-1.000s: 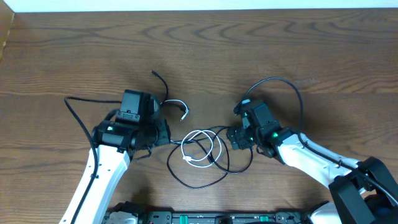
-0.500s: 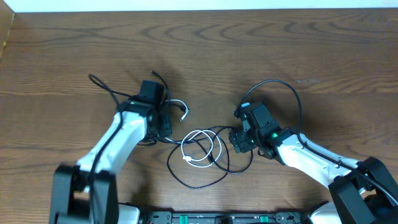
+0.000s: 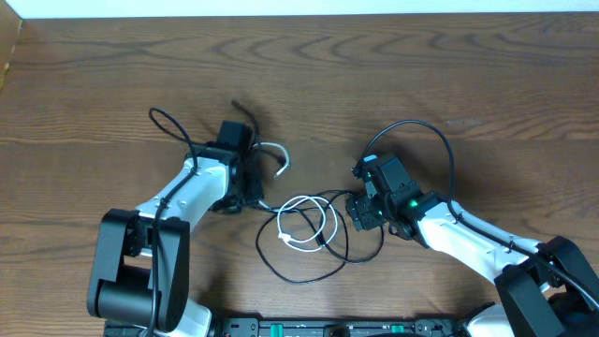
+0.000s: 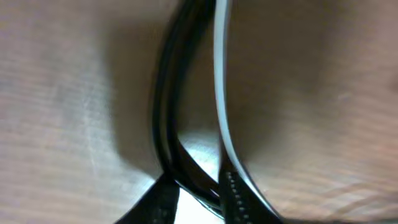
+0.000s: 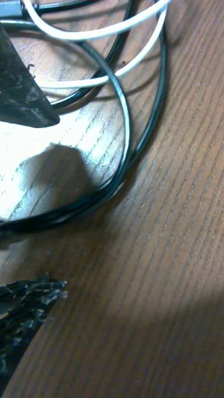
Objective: Untangle cables
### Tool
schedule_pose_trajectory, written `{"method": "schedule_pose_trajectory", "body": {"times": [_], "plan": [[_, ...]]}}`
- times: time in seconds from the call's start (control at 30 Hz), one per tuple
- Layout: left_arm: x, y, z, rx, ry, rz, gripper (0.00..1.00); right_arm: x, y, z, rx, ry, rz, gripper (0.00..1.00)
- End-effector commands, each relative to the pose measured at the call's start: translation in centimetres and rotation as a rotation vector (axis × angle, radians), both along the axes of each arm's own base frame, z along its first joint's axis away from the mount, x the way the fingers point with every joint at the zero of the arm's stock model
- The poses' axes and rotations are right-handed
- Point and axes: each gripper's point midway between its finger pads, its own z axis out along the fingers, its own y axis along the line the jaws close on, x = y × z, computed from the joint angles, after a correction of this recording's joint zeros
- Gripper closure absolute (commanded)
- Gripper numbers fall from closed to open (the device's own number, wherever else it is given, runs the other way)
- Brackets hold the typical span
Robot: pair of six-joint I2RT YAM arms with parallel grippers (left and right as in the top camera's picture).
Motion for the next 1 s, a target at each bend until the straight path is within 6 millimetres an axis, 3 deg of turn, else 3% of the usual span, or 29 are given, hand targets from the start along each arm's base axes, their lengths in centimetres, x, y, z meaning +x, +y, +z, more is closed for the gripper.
{"method": "schedule_pose_trajectory", "body": {"times": [0.0,0.1,0.23,0.4,0.43,0.5,0.57,0.6,0.63,0.67,0.7,0.97], "plan": [[1.1,-0.9,-1.1,-0.048,-0.021,0.004,0.92,-0.5,-0.4,-0.7,-0.021,0.025,-0.012,0.28],[3.3,-1.3,-0.2,-0.064,-0.095,0.004,0.93,-0.8,-0.6,-0.9,-0.029,0.038,-0.011,0.28],[7.6,-2.5,3.5,-0.105,-0.222,-0.025,0.92,-1.1,-0.8,-1.1,-0.037,0.050,-0.011,0.28],[13.7,-5.1,11.8,-0.249,-0.435,-0.093,0.92,-1.1,-0.8,-1.1,-0.039,0.053,-0.011,0.28],[15.5,-5.6,15.1,-0.296,-0.511,-0.102,0.93,-1.1,-0.8,-1.1,-0.039,0.053,-0.012,0.29],[16.9,-5.8,18.0,-0.332,-0.577,-0.111,0.93,-1.1,-0.8,-1.1,-0.039,0.053,-0.012,0.29],[17.6,-5.7,19.6,-0.348,-0.611,-0.114,0.92,-1.1,-0.8,-1.1,-0.038,0.054,-0.015,0.29],[17.7,-5.7,20.0,-0.356,-0.617,-0.114,0.92,-1.1,-0.8,-1.1,-0.037,0.054,-0.015,0.29],[17.6,-5.8,20.1,-0.368,-0.613,-0.117,0.83,-1.1,-0.8,-1.1,-0.038,0.054,-0.015,0.29],[17.3,-5.9,20.0,-0.380,-0.598,-0.120,0.66,-1.1,-0.8,-1.1,-0.038,0.054,-0.015,0.29],[16.8,-6.0,19.6,-0.386,-0.571,-0.121,0.56,-1.1,-0.8,-1.1,-0.038,0.054,-0.015,0.29],[8.5,-6.1,13.7,-0.348,-0.179,-0.093,0.54,-0.5,-0.4,-0.7,-0.013,0.031,-0.032,0.29]]}}
